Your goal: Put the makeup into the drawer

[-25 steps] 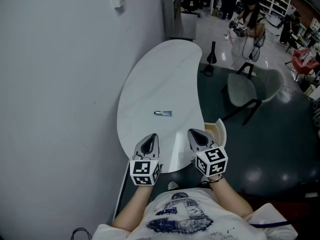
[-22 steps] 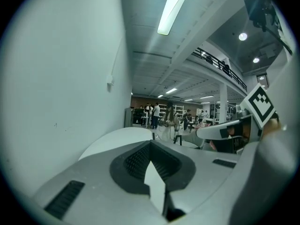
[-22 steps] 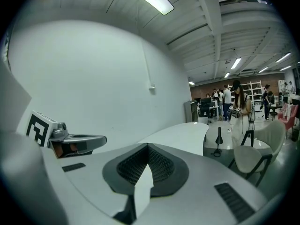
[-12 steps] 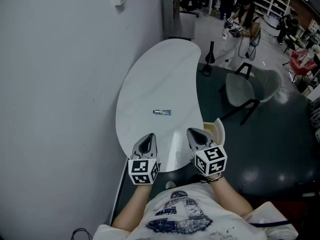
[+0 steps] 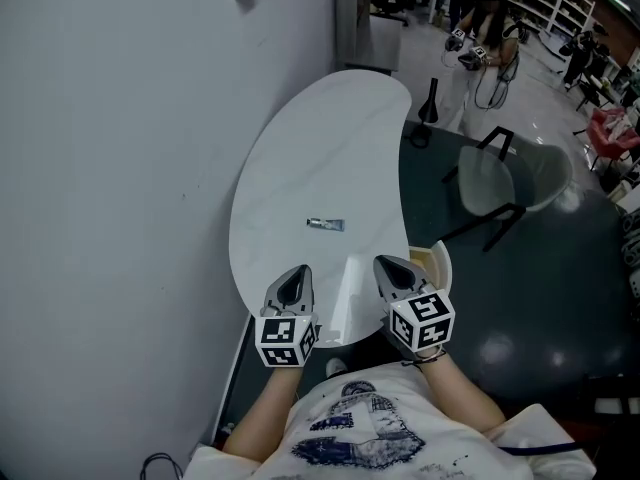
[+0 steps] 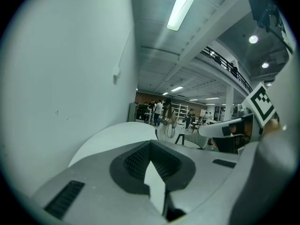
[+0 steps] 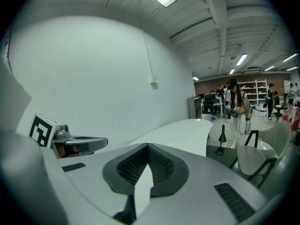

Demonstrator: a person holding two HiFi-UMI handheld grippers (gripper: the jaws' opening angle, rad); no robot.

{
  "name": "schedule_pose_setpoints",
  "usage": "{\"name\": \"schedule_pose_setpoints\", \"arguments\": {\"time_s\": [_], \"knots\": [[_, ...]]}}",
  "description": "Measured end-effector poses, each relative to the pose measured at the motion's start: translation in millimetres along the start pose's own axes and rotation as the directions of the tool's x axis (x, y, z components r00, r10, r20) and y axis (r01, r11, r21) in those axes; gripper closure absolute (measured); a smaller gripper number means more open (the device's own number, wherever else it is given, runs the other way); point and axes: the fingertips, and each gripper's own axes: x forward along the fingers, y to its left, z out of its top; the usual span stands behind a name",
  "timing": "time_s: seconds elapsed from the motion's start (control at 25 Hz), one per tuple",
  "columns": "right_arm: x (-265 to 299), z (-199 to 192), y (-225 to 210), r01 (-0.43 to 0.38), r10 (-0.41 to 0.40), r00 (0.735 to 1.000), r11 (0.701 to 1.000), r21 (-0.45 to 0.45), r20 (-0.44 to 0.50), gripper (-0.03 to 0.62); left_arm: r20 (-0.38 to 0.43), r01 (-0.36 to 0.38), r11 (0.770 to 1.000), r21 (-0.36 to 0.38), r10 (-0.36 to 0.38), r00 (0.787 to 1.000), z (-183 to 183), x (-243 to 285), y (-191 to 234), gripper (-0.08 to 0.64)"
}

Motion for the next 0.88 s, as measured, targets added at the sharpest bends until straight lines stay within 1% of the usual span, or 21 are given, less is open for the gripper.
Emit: {"name": "schedule_pose_setpoints", "arguments": {"time_s": [0.16,0.4,0.6,0.72,0.88], "knots": [[23.9,3.4,-8.7,-0.042,0.042,0.999,0.999,-0.01,-0.016,0.572,-0.009,-0.022,1.0,-0.004,0.021,1.0,1.4,16.4,8.7,0.52],[67.6,5.4,-24.9,-0.107,0.105,0.993,0.994,-0.026,-0.052,0.572,-0.037,-0.074,0.997,-0.007,0.074,0.997,-1.7,44.4,26.0,0.52],[101.2,9.0,-35.4,-0.161,0.157,0.983,0.986,-0.035,-0.095,0.572,-0.065,-0.106,0.994,-0.025,0.104,0.992,-3.4,67.4,41.2,0.52],[117.0,12.1,-39.4,-0.204,0.199,0.974,0.978,-0.041,-0.107,0.571,-0.066,-0.126,0.992,-0.029,0.124,0.99,-1.3,77.9,46.6,0.52],[135.3,14.7,-46.8,-0.243,0.235,0.965,0.968,-0.057,-0.12,0.571,-0.065,-0.158,0.987,-0.025,0.156,0.986,2.4,90.7,51.1,0.52]]}}
